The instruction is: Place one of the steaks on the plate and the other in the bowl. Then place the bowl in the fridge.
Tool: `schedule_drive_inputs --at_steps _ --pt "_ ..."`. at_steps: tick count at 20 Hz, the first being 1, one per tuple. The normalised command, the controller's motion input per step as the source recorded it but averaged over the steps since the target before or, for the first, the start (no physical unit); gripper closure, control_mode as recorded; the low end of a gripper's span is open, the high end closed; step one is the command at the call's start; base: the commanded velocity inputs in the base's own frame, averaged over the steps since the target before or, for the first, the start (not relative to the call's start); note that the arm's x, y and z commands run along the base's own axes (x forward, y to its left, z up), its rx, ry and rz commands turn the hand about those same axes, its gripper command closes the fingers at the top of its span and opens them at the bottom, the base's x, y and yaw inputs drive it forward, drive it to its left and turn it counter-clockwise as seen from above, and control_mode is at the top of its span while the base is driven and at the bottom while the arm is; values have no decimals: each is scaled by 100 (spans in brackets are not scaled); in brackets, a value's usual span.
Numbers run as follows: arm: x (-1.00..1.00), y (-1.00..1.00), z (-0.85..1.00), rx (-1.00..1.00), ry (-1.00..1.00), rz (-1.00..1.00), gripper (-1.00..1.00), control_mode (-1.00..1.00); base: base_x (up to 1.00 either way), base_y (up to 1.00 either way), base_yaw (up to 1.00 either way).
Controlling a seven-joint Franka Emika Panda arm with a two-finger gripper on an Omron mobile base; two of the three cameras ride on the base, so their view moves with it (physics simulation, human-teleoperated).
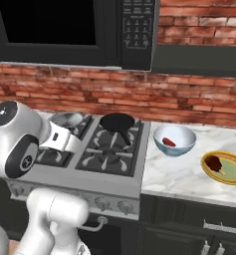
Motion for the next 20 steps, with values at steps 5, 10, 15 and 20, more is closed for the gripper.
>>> schedule_drive_inputs --at_steps 5,10,15,20 --pt "0 0 0 0 0 0 -100 100 -100 7 2" --pt "0 0 0 0 0 0 -100 100 -100 -4 1" --pt "0 0 0 0 0 0 -100 100 -100 -28 0" --pt "0 0 0 0 0 0 -100 100 -44 -100 0"
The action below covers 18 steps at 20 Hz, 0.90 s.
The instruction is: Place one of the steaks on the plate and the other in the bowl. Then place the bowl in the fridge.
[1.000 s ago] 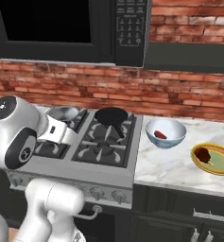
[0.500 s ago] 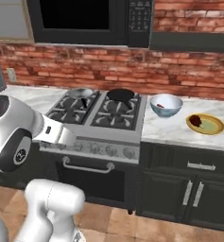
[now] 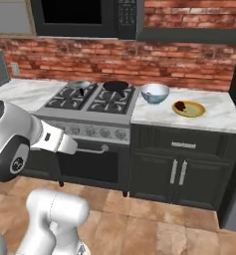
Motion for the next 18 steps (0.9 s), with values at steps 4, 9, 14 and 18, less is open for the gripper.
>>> schedule_drive_inputs --at_steps 4,9,14,18 --pt "0 0 0 0 0 0 -100 100 0 -100 0" --pt "0 0 0 0 0 0 -100 100 0 -100 0" --pt "0 0 0 0 0 0 -100 100 0 -100 0" --pt "0 0 0 0 0 0 -100 100 0 -100 0"
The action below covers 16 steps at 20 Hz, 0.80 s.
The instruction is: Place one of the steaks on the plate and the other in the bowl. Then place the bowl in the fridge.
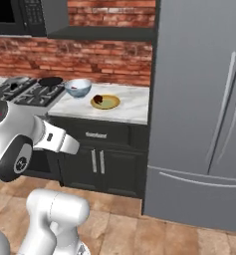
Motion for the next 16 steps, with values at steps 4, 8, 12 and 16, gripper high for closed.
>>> schedule_drive_inputs --at_steps 4,8,12,16 --pt "0 0 0 0 0 0 -100 100 0 -100 3" --pt "0 0 0 0 0 0 -100 100 0 -100 4" --pt "0 0 0 0 0 0 -100 100 3 -100 5" --pt "0 0 0 0 0 0 -100 100 22 -100 9"
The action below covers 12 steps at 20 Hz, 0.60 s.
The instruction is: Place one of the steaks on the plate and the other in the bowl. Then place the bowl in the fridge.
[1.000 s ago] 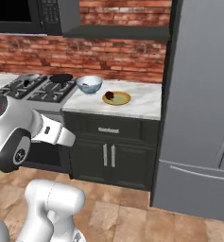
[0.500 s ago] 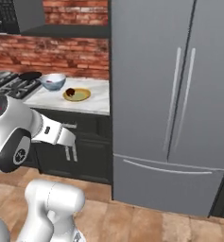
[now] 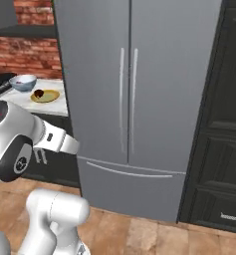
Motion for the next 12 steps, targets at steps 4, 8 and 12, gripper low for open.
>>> schedule_drive_inputs --at_steps 4,8,12 --pt "0 0 0 0 0 0 -100 100 47 -93 18" --pt "0 0 0 0 0 0 -100 100 32 -21 7" --pt "0 0 0 0 0 0 -100 100 -12 0 -37"
